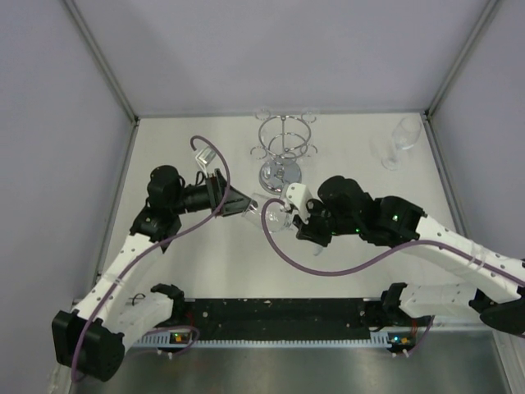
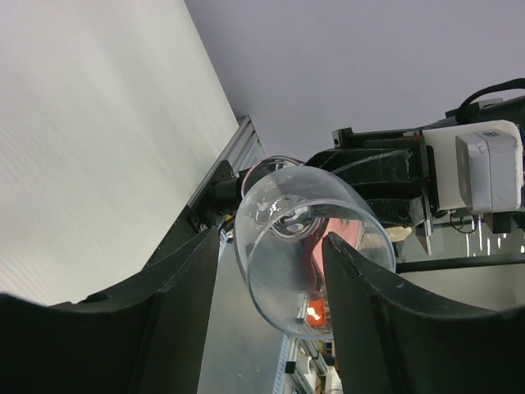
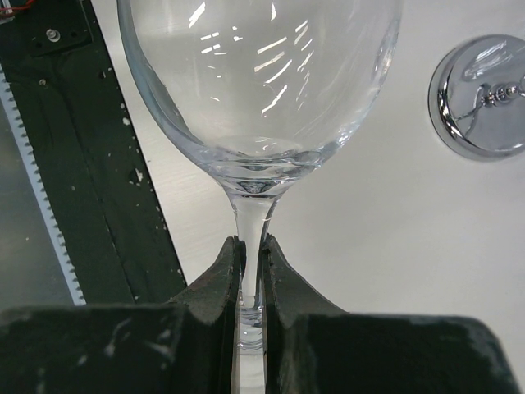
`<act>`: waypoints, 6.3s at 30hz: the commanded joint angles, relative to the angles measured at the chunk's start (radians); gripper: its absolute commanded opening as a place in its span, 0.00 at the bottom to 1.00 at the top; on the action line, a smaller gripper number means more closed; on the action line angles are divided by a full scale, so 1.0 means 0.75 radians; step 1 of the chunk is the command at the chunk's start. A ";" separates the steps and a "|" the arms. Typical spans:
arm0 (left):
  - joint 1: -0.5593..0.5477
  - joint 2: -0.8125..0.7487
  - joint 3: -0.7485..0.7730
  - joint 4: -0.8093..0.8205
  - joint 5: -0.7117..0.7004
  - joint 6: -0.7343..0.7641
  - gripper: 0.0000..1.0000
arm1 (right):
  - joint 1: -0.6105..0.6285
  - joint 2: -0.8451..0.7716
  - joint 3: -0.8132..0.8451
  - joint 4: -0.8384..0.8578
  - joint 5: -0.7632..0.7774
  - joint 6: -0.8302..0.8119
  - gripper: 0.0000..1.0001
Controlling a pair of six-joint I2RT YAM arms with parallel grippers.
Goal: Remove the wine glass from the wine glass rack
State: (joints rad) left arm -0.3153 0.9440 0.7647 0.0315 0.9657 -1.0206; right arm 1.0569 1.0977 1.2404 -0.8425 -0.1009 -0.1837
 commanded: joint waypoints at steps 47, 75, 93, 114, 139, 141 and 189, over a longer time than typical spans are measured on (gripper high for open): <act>-0.134 0.167 0.195 -0.341 -0.250 0.516 0.00 | 0.039 -0.183 0.226 0.127 0.517 0.220 0.76; -0.108 0.543 0.903 -1.171 -1.699 1.032 0.00 | -0.268 0.033 0.195 0.330 0.450 0.529 0.77; 0.083 1.269 1.823 -1.412 -1.637 1.083 0.00 | -0.376 0.044 0.079 0.397 0.351 0.544 0.77; 0.030 1.394 1.817 -1.380 -1.658 1.097 0.00 | -0.397 0.062 0.054 0.412 0.306 0.519 0.77; -0.042 1.372 1.693 -1.300 -1.693 1.101 0.13 | -0.397 0.036 0.034 0.410 0.317 0.521 0.77; -0.046 1.364 1.682 -1.292 -1.672 1.103 0.18 | -0.397 0.034 0.034 0.410 0.317 0.523 0.77; -0.068 0.378 0.754 -0.917 -1.071 0.989 0.51 | -1.143 0.786 0.483 0.902 -0.260 1.114 0.68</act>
State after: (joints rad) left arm -0.3649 1.2694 1.3968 -0.7273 0.0868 -0.2607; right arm 0.2443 1.6081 1.5280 -0.2905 -0.1539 0.5819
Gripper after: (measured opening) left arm 0.515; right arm 0.696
